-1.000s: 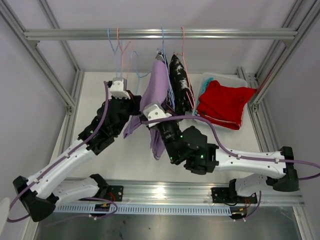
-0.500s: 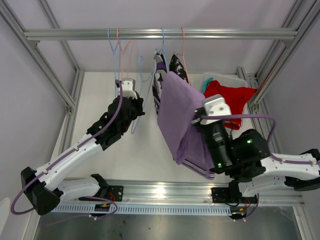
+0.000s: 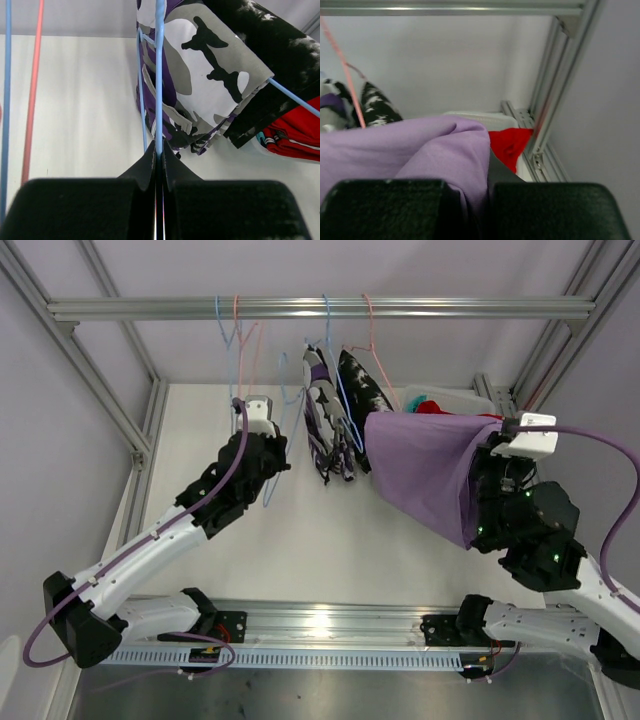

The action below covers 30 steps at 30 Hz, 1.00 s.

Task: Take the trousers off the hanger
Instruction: Remove the trousers from the hanger, then place the trousers in the bin.

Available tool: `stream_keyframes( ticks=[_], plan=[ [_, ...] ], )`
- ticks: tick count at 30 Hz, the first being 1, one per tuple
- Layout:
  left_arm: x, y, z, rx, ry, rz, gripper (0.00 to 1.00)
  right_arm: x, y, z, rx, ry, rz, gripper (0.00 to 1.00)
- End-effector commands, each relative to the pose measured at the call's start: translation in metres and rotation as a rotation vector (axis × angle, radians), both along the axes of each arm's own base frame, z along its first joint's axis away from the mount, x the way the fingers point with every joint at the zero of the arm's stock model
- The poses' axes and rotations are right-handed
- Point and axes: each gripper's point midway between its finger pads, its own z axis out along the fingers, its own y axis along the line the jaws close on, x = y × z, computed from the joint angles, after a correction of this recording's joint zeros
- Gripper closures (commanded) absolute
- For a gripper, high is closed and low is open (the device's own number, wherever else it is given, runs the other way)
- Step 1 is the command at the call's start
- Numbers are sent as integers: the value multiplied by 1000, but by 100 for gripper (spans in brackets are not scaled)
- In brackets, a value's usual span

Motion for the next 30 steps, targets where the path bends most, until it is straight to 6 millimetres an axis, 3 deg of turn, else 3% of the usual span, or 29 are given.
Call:
stream_keyframes(
  ticks=[1, 11, 16, 19, 26, 30],
  plan=[
    [4, 0, 29, -44, -56, 9, 100, 13, -10, -13, 139, 11, -64, 100],
    [2, -4, 28, -58, -44, -10, 100, 46, -48, -52, 223, 47, -262, 100],
    [2, -6, 28, -60, -41, -18, 100, 58, -92, -66, 277, 63, -417, 100],
    [1, -8, 28, -63, -35, -28, 100, 66, -110, -68, 326, 72, -444, 100],
    [0, -7, 30, -70, -36, -28, 100, 84, -120, -72, 331, 91, -487, 100],
    [-1, -9, 31, -73, -32, -38, 100, 87, -136, -59, 345, 59, -525, 100]
  ],
)
